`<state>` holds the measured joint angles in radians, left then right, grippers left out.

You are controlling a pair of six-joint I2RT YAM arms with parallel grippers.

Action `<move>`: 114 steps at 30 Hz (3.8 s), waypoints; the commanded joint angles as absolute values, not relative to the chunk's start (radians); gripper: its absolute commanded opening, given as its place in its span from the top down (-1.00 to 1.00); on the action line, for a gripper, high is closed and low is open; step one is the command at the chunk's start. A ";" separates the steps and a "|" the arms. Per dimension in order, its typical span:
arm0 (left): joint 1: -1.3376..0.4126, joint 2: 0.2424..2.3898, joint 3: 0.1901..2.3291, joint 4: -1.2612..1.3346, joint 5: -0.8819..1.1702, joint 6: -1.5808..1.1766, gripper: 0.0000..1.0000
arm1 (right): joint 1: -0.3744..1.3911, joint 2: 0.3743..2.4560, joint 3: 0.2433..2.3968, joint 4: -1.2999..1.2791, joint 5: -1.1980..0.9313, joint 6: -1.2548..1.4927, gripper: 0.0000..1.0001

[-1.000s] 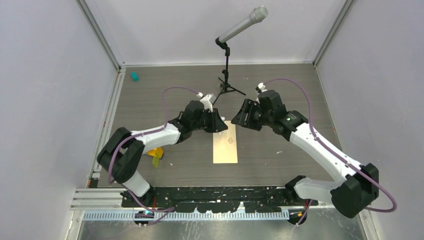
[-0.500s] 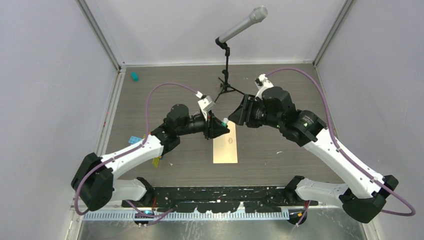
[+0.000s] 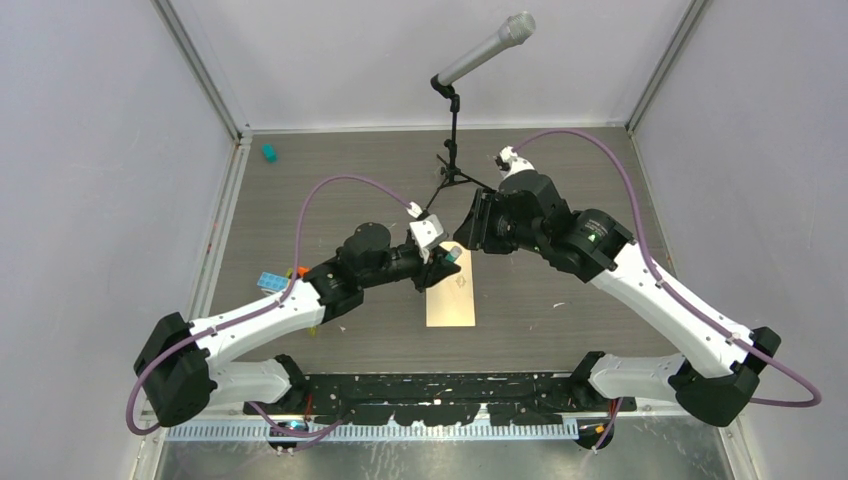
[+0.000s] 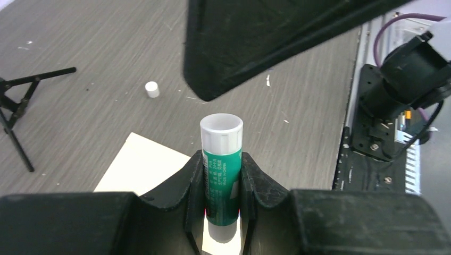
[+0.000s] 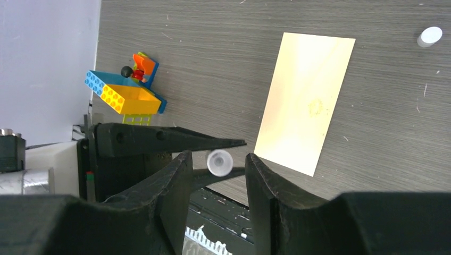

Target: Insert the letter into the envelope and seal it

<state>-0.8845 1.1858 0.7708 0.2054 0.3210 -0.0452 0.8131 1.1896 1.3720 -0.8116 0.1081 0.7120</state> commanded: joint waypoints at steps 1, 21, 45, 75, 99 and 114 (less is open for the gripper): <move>-0.887 1.163 0.799 0.243 0.255 -0.003 1.00 | 0.824 1.196 1.411 -0.825 0.125 0.701 0.07; -0.887 1.163 0.790 0.290 0.256 -0.014 1.00 | 0.857 1.253 1.401 -0.795 0.102 0.687 0.41; -0.863 1.138 0.791 0.301 0.409 -0.100 1.00 | 0.777 1.183 1.343 -0.740 -0.096 0.589 0.67; -0.964 1.117 0.848 0.046 0.047 0.061 1.00 | 0.725 1.117 1.288 -0.721 -0.072 0.709 -0.16; -1.044 1.150 0.842 0.118 -0.104 0.144 1.00 | 0.798 1.193 1.249 -0.643 -0.029 0.806 0.22; -1.044 1.157 0.827 0.138 -0.091 0.108 1.00 | 0.798 1.196 1.243 -0.640 -0.033 0.800 0.58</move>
<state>-1.0397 1.1553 0.8188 0.0700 -0.0944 0.1303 0.7910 1.2045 1.2366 -0.6781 -0.0334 0.8028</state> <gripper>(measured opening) 0.248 0.282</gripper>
